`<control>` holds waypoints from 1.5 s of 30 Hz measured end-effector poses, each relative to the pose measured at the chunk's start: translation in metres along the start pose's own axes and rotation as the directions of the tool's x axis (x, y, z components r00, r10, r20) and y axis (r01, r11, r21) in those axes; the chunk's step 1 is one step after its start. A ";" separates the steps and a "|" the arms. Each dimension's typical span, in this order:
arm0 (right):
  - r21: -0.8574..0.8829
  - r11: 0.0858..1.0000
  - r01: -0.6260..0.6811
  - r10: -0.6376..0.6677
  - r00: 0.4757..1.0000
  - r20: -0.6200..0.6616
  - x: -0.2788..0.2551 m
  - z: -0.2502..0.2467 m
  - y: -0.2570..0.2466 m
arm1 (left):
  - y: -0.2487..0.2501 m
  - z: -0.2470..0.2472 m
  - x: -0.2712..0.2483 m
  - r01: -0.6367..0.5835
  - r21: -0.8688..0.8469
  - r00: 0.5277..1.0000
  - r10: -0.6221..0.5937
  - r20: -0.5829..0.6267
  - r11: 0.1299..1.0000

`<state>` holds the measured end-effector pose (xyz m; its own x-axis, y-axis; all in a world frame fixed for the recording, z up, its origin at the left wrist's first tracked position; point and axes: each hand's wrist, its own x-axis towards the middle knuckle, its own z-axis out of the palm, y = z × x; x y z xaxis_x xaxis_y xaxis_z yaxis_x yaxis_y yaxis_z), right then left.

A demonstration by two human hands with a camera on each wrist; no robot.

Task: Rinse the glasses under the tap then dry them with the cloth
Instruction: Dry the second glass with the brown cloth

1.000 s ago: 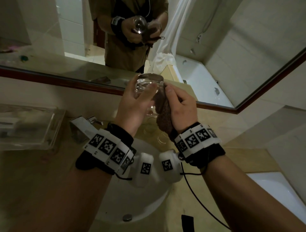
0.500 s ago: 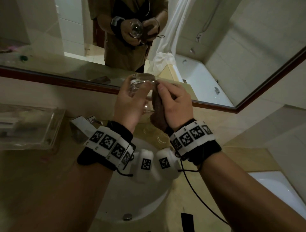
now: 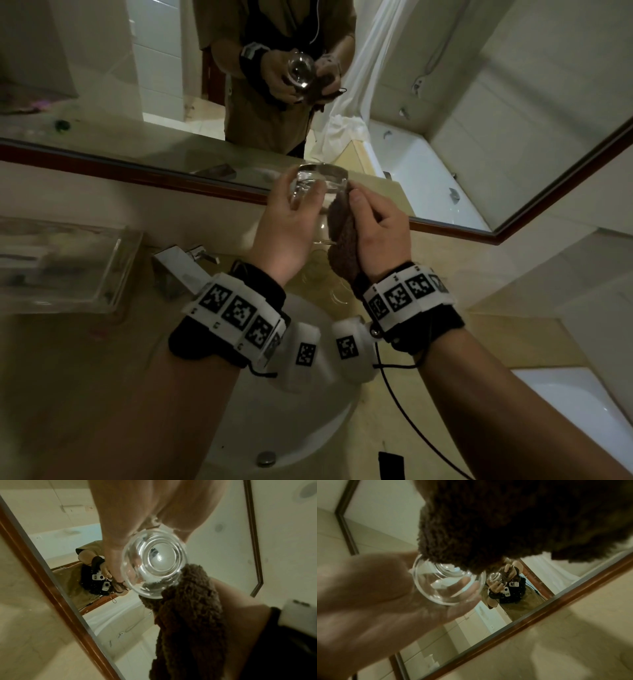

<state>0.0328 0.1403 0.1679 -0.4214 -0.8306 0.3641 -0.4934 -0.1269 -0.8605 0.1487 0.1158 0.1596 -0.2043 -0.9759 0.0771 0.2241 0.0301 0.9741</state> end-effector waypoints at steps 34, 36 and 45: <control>-0.147 0.980 0.136 -0.110 0.979 0.174 -0.012 -0.024 -0.015 | 0.016 0.010 -0.015 0.095 -0.337 0.995 -0.080 0.059 0.937; -0.194 0.960 0.201 -0.168 0.970 0.175 -0.017 -0.023 -0.013 | 0.016 0.010 -0.014 0.099 -0.323 0.995 -0.088 0.047 0.941; -0.051 0.994 0.102 -0.099 0.994 0.055 -0.009 -0.024 -0.018 | 0.012 0.012 -0.019 0.115 -0.422 0.985 -0.049 0.163 0.899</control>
<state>0.0272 0.1627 0.1892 -0.3282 -0.8424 0.4274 -0.5716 -0.1831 -0.7998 0.1440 0.1369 0.1728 -0.3678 -0.9277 0.0631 0.5804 -0.1760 0.7951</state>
